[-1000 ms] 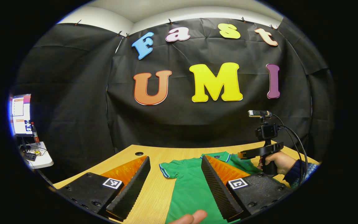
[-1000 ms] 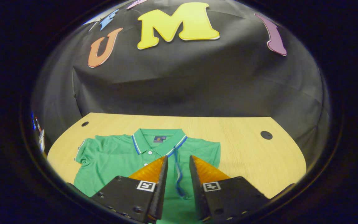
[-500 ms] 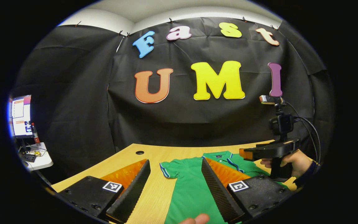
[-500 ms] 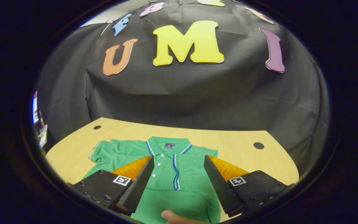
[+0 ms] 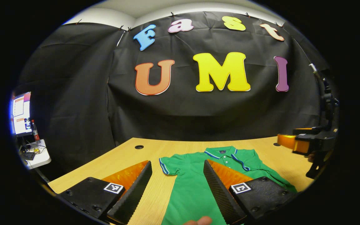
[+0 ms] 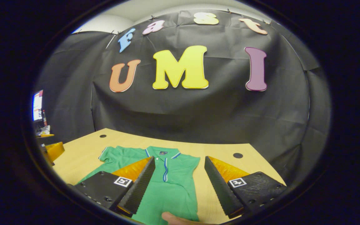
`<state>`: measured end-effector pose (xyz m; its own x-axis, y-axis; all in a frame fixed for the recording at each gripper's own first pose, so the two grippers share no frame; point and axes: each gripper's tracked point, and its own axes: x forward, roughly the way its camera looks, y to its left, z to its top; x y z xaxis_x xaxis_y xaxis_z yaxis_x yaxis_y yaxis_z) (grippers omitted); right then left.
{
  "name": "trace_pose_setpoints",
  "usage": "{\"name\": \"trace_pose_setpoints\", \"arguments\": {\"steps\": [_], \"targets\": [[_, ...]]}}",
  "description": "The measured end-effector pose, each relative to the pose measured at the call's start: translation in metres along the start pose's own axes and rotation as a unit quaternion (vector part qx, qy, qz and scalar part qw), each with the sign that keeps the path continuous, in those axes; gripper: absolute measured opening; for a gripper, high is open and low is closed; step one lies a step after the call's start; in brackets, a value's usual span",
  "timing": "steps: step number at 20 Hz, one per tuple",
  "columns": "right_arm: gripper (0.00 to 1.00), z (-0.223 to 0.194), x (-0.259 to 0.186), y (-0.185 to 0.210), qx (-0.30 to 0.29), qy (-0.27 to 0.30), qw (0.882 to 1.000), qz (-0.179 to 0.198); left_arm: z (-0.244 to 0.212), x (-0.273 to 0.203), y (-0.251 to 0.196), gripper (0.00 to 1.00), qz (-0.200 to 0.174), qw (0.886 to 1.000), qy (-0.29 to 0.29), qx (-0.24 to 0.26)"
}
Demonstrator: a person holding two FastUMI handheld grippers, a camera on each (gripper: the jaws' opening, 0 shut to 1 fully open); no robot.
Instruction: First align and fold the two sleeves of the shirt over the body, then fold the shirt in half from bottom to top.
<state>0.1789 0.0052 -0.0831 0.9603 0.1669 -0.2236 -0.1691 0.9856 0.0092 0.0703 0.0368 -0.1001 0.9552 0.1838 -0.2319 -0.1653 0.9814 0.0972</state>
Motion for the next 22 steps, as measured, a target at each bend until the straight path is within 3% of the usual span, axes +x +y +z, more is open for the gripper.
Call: {"name": "trace_pose_setpoints", "arguments": {"steps": [2, 3, 4, 10, 15, 17, 18, 19, 22], "targets": [[0.96, -0.005, -0.023, -0.015, -0.001, -0.002, 1.0, -0.006, 0.001, 0.0, 0.003, 1.0, 0.021, 1.0, 0.002, 0.008], [0.96, -0.008, -0.034, -0.022, -0.002, -0.003, 1.0, -0.007, 0.005, -0.001, 0.0, 0.89, 0.022, 1.0, -0.004, 0.011], [0.96, -0.009, -0.044, -0.028, -0.003, -0.011, 1.0, -0.005, 0.008, -0.003, -0.007, 1.0, 0.018, 1.0, -0.011, 0.011], [0.96, 0.0, -0.082, -0.052, 0.003, -0.068, 0.998, 0.014, 0.019, 0.018, -0.025, 1.0, -0.01, 1.0, -0.024, 0.002], [0.96, -0.011, -0.083, -0.057, 0.022, -0.062, 0.997, 0.041, 0.039, 0.08, -0.007, 1.0, -0.006, 1.0, 0.015, -0.016], [0.94, -0.011, -0.081, -0.053, 0.023, -0.067, 0.996, 0.056, 0.057, 0.113, 0.017, 1.0, 0.02, 1.0, 0.011, -0.01], [0.99, -0.014, -0.08, -0.052, 0.021, -0.069, 0.996, 0.059, 0.059, 0.131, 0.023, 1.0, 0.024, 1.0, 0.01, -0.01], [0.96, -0.016, -0.078, -0.051, 0.017, -0.07, 0.996, 0.06, 0.059, 0.151, 0.029, 1.0, 0.023, 0.999, 0.015, -0.017], [0.93, -0.028, -0.076, -0.039, 0.012, -0.056, 0.996, 0.073, 0.026, 0.204, 0.044, 1.0, 0.022, 0.994, 0.063, -0.089]]}}
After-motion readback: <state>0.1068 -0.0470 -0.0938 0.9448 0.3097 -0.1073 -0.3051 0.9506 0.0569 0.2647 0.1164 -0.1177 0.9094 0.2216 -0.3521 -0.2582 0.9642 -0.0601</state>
